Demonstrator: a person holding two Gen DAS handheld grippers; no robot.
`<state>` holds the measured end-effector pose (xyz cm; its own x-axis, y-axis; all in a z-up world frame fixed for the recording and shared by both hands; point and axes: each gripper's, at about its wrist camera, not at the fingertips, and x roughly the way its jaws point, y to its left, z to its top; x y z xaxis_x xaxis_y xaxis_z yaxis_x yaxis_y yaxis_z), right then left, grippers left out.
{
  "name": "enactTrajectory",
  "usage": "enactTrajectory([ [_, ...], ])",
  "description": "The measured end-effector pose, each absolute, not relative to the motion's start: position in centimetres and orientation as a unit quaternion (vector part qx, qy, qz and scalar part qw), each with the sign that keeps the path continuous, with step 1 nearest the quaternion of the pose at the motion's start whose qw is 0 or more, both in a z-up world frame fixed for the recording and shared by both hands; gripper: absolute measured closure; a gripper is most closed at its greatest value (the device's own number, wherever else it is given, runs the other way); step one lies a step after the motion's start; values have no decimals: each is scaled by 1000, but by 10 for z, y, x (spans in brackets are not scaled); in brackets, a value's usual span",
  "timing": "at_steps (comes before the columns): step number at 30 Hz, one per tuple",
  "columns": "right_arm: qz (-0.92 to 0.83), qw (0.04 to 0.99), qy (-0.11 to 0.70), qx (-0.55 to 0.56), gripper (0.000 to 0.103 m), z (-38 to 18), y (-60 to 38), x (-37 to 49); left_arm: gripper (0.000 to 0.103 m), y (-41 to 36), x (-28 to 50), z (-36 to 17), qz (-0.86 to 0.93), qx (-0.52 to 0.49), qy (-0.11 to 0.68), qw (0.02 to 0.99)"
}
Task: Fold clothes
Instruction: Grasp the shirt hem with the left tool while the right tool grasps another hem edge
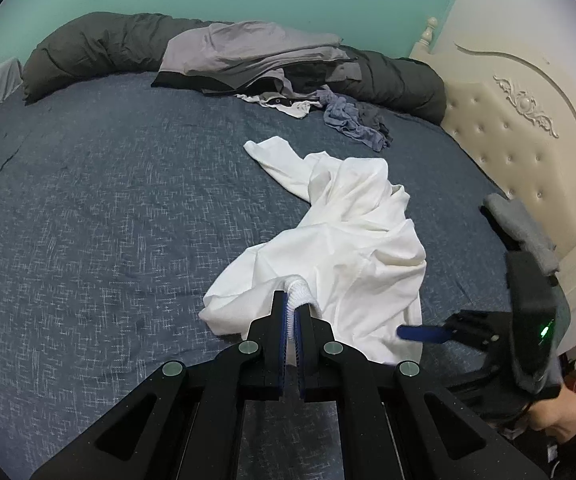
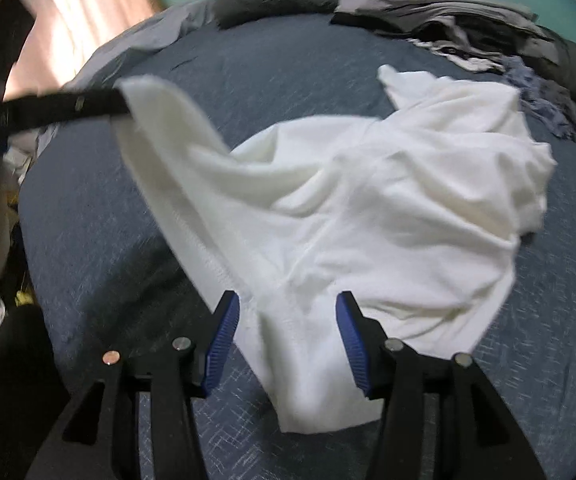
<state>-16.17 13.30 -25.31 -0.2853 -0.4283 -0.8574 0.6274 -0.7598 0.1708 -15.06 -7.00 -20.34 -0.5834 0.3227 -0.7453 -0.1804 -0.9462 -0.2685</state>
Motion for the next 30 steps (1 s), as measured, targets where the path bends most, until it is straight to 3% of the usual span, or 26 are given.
enactTrajectory([
  [7, -798, 312, 167, 488, 52, -267, 120, -155, 100, -72, -153, -203, 885, -433, -88, 146],
  [26, -837, 259, 129, 464, 52, -264, 126, -164, 100, -72, -152, -200, 884, -432, -94, 152],
  [27, -832, 267, 128, 469, 54, -264, 125, -165, 100, -72, -152, -201, 884, -433, -92, 152],
  [28, -828, 274, 127, 473, 68, -265, 124, -166, 100, -72, -151, -202, 883, -434, -91, 152],
  [29, -823, 278, 130, 478, 74, -267, 122, -167, 100, -71, -151, -202, 883, -434, -91, 153],
  [30, -821, 276, 143, 480, 74, -269, 119, -167, 100, -71, -151, -202, 883, -434, -94, 154],
])
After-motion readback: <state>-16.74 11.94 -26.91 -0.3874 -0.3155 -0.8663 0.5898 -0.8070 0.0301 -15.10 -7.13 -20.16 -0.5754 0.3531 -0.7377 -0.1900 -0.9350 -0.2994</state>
